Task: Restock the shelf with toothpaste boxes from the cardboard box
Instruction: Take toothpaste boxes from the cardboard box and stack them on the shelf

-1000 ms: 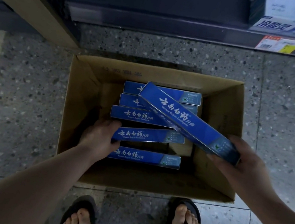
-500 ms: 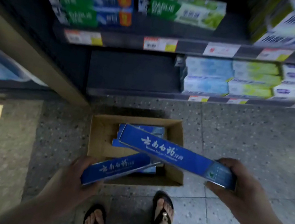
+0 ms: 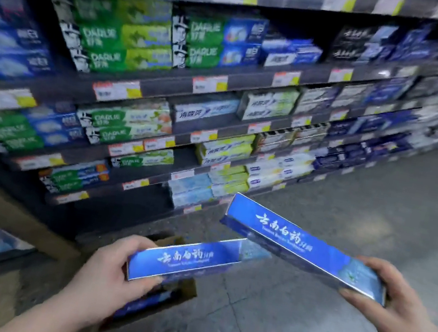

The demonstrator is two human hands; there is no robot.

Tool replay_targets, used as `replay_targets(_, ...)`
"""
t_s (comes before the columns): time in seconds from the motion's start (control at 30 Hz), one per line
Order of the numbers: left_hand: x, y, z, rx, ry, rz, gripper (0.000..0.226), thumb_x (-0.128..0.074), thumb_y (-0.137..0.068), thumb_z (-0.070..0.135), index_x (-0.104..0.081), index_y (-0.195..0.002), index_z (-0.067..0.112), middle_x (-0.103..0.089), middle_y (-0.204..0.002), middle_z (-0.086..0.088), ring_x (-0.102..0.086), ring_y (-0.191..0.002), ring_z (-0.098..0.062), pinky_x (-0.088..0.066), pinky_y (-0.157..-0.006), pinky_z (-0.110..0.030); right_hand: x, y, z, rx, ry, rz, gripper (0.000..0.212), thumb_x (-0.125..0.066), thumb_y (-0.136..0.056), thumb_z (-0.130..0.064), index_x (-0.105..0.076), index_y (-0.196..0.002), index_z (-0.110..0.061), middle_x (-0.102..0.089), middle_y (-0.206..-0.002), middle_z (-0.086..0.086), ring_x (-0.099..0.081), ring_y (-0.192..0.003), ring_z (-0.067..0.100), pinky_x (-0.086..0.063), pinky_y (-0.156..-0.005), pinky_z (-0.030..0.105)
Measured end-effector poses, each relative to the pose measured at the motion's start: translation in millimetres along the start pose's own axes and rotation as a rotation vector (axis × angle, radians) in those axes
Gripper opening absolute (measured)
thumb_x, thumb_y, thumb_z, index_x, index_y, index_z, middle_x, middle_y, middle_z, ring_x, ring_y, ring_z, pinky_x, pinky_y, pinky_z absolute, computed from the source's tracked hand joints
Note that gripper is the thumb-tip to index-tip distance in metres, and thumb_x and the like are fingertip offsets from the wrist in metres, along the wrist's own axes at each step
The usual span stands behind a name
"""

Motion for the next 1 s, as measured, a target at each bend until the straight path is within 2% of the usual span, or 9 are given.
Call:
replay_targets(0.17,-50.4,-14.9,116.3,-0.17,0.032,-0.11,0.043,-0.062,-0.05,0.045,-0.055,-0.092,0.043,-0.064,-0.082,0.027,-0.058,-0.067,0.004,-0.04,-0.061,-0.007,119.3,46.5,30.5,-0.063,-0.044,0.215,0.057,-0.075,-0.066,0.002,-0.057,-0.078,-0.051,-0.063,-0.077,-0.029,-0.057,-0.069,-0.011,-0.04,-0.059,-0.001)
replay_targets(0.27,-99.2,-26.6,175.7,-0.221,0.036,-0.168,0.046,-0.063,-0.051,0.046,-0.053,-0.096,0.045,-0.063,-0.084,0.027,-0.057,-0.068,0.003,-0.042,-0.061,-0.011,186.3,67.1,57.9,-0.064,-0.146,0.361,0.03,-0.08,-0.061,-0.041,-0.059,-0.08,-0.051,-0.063,-0.076,-0.029,-0.058,-0.068,-0.013,-0.04,-0.06,-0.004)
replay_targets(0.3,-117.7,-30.0,195.6,-0.235,0.031,-0.177,0.047,-0.062,-0.05,0.048,-0.052,-0.096,0.048,-0.063,-0.086,0.028,-0.058,-0.07,0.003,-0.042,-0.062,-0.011,210.7,71.3,72.2,-0.058,-0.144,0.397,0.032,-0.081,-0.06,-0.04,-0.059,-0.079,-0.054,-0.063,-0.076,-0.03,-0.057,-0.067,-0.014,-0.04,-0.061,-0.004)
replay_targets(0.4,-173.2,-37.4,256.6,-0.291,0.015,-0.165,0.047,-0.066,-0.05,0.046,-0.047,-0.09,0.064,-0.058,-0.093,0.037,-0.057,-0.081,0.004,-0.041,-0.065,-0.008,283.7,84.0,111.7,-0.034,-0.019,0.417,0.064,-0.077,-0.062,0.006,-0.058,-0.072,-0.054,-0.063,-0.071,-0.026,-0.056,-0.062,-0.011,-0.039,-0.058,-0.003)
replay_targets(0.53,-243.3,-47.7,322.5,-0.347,0.024,-0.165,0.052,-0.078,-0.063,0.027,-0.048,-0.083,0.065,-0.059,-0.087,0.037,-0.058,-0.081,0.002,-0.043,-0.064,-0.01,365.6,100.8,153.5,-0.043,0.009,0.407,0.045,-0.078,-0.066,-0.008,-0.058,-0.079,-0.046,-0.062,-0.075,-0.014,-0.057,-0.068,0.009,-0.038,-0.055,0.009)
replay_targets(0.67,-295.0,-57.6,375.9,-0.337,0.013,-0.223,0.052,-0.079,-0.067,0.017,-0.052,-0.084,0.058,-0.062,-0.083,0.034,-0.06,-0.079,-0.006,-0.044,-0.06,-0.017,429.9,105.2,182.6,-0.055,-0.029,0.463,0.037,-0.079,-0.065,-0.017,-0.058,-0.084,-0.04,-0.063,-0.082,-0.01,-0.056,-0.068,0.01,-0.04,-0.057,0.013)
replay_targets(0.73,-314.4,-69.3,398.1,-0.32,0.007,-0.231,0.039,-0.079,-0.065,0.012,-0.062,-0.078,0.044,-0.065,-0.078,0.029,-0.062,-0.076,-0.013,-0.046,-0.061,-0.019,455.5,102.0,196.6,-0.063,-0.055,0.482,0.035,-0.08,-0.065,-0.019,-0.058,-0.087,-0.035,-0.064,-0.083,-0.005,-0.057,-0.064,0.01,-0.042,-0.059,0.018)
replay_targets(0.83,-346.1,-92.7,432.7,-0.325,0.02,-0.259,0.035,-0.08,-0.064,0.009,-0.063,-0.086,0.03,-0.068,-0.076,0.021,-0.062,-0.067,0.0,-0.045,-0.057,-0.011,494.0,93.1,220.0,-0.095,-0.076,0.525,0.033,-0.079,-0.065,-0.02,-0.058,-0.086,-0.033,-0.063,-0.083,-0.003,-0.053,-0.063,0.005,-0.043,-0.06,0.02)
replay_targets(1.0,-405.7,-149.4,487.7,-0.375,0.009,-0.301,0.041,-0.079,-0.055,0.035,-0.057,-0.085,0.053,-0.064,-0.081,0.03,-0.062,-0.07,-0.001,-0.047,-0.069,-0.029,557.2,63.4,266.1,-0.121,-0.092,0.582,0.032,-0.079,-0.066,-0.02,-0.059,-0.086,-0.037,-0.065,-0.085,-0.009,-0.057,-0.067,0.003,-0.049,-0.066,0.027)
Point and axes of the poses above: each hand's wrist, its own y-axis away from the middle knuckle, its own x-axis out of the back of the hand, z = x × y, the point moved 2 cm from there along -y, towards the middle knuckle
